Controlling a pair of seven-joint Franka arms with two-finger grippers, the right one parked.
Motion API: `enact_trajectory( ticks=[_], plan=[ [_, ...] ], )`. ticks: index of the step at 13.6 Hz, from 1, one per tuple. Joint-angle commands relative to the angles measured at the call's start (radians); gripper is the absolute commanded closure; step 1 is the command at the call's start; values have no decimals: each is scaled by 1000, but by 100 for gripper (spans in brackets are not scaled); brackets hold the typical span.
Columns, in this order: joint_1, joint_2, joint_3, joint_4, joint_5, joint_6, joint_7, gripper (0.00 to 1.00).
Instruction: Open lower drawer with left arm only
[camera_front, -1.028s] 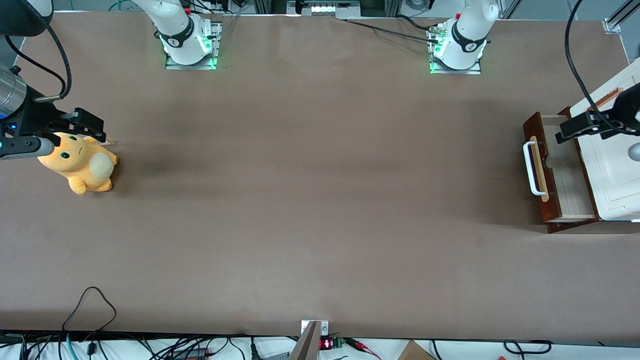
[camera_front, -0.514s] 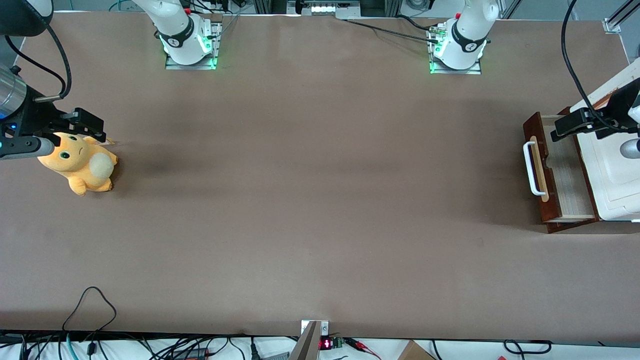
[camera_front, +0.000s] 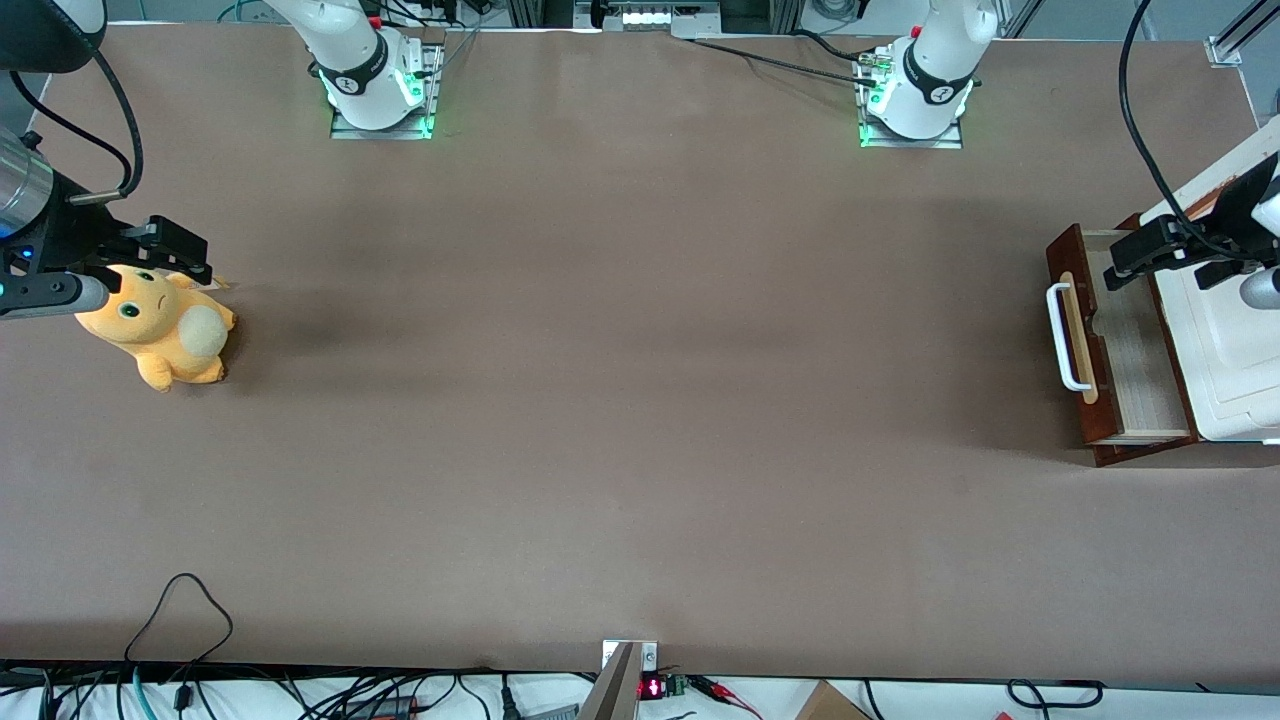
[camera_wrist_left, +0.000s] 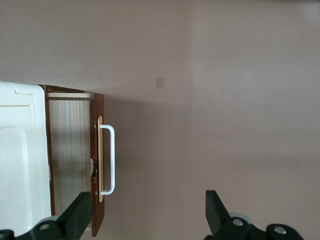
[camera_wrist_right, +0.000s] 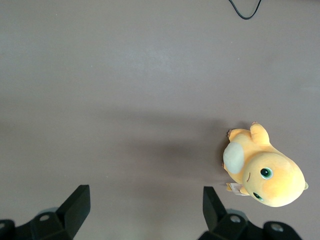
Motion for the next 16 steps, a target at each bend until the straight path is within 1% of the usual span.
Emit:
enact_trajectory(
  ticks=[1, 16],
  plan=[
    [-11, -44, 12, -49, 11, 6, 11, 0],
    [2, -50, 7, -36, 18, -35, 16, 0]
  ],
)
